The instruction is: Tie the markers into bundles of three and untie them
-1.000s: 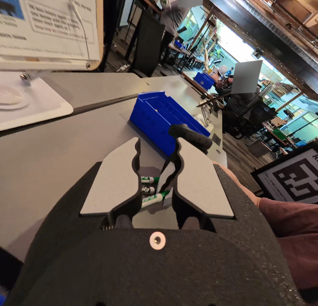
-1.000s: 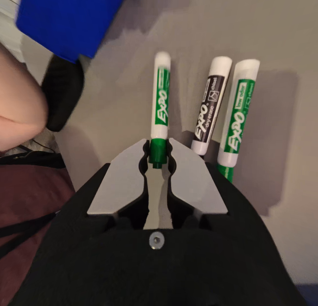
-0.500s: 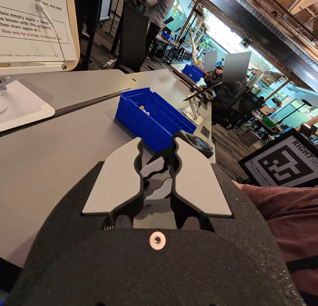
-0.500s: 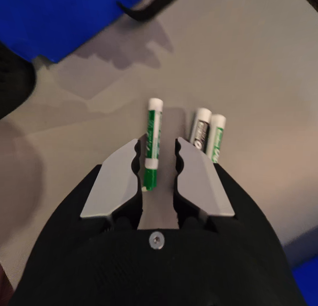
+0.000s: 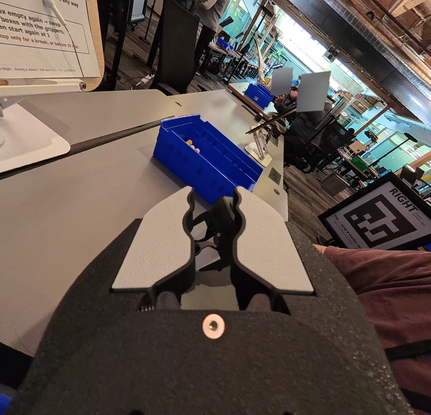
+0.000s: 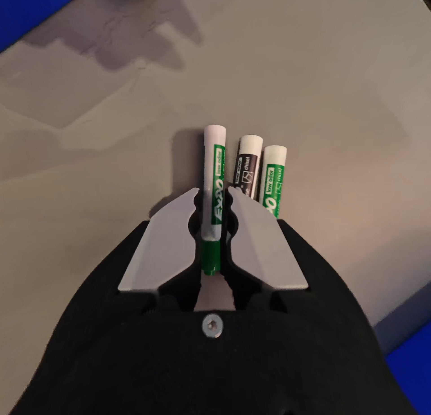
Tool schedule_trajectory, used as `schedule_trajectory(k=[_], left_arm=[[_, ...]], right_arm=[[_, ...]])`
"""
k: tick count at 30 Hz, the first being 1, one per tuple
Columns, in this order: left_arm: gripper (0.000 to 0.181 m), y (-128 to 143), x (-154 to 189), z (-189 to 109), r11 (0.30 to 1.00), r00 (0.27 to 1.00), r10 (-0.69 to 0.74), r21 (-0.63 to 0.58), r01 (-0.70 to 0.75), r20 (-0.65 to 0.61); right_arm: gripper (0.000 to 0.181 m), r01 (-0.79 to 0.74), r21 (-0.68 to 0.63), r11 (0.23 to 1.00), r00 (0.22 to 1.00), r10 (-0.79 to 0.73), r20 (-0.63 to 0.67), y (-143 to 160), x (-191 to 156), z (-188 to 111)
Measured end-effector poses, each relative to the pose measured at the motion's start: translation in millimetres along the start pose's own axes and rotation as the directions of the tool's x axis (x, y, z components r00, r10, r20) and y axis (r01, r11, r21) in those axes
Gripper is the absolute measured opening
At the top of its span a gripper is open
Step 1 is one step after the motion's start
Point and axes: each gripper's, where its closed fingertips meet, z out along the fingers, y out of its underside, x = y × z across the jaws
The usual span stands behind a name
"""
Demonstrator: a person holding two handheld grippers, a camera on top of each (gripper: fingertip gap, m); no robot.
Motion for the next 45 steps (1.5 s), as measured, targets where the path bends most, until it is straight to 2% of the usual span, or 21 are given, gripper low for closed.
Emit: schedule_trajectory(k=[4,6,11,16,19,23,28,30,38,45], left_arm=[[0.031,1.6,-0.4,0.4,1.0,1.0,-0.011,-0.009,0.011,-0.005],[0.031,2.5,-0.9,0.5,1.0,1.0,-0.017,-0.013,0.017,-0.006],[0.03,1.3,-0.6,-2.1,1.0,1.0,-0.015,-0.011,0.015,-0.002],[0.031,3.0,-0.7,-2.9,0.999,1.0,-0.027,-0.022,0.027,-0.005],[0.031,4.9,-1.0,-1.9,0.999,1.0,-0.027,-0.033,0.027,-0.004],[0.03,5.9,-0.6,-1.1,0.999,0.999,-0.031,-0.038,0.031,-0.008],[0.03,8.6,-0.4,0.4,0.998,0.999,-0.037,-0.052,0.037,-0.012],[0.03,10.5,-0.7,1.6,0.997,0.999,-0.042,-0.063,0.041,-0.012],[0.03,12.6,-0.7,4.1,0.996,0.999,-0.045,-0.071,0.044,-0.01],[0.03,14.8,0.4,6.0,0.995,0.999,-0.045,-0.084,0.044,-0.012]], right_arm=[[0.021,-0.032,-0.006,0.999,0.999,0.032,0.004,2.1,4.2,-1.9],[0.028,-0.044,-0.003,0.999,0.999,0.044,0.004,2.0,6.3,-2.4],[0.067,-0.124,0.073,0.99,0.989,0.129,-0.075,-5.8,26.5,-10.7],[0.061,-0.135,0.012,0.991,0.991,0.136,-0.007,2.8,23.5,-11.8],[0.051,-0.099,-0.008,0.995,0.994,0.099,-0.04,6.5,29.6,-11.6],[0.052,-0.108,-0.02,0.994,0.992,0.107,-0.061,11.4,40.8,-9.7],[0.048,-0.173,-0.062,0.983,0.983,0.176,0.05,20.4,32.9,2.2],[0.039,-0.169,-0.042,0.985,0.984,0.171,0.059,17.2,32.3,3.4],[0.039,-0.131,-0.044,0.99,0.981,0.136,0.135,14.8,22.2,2.5],[0.049,-0.229,-0.018,0.973,0.939,0.225,0.26,8.1,13.7,2.0]])
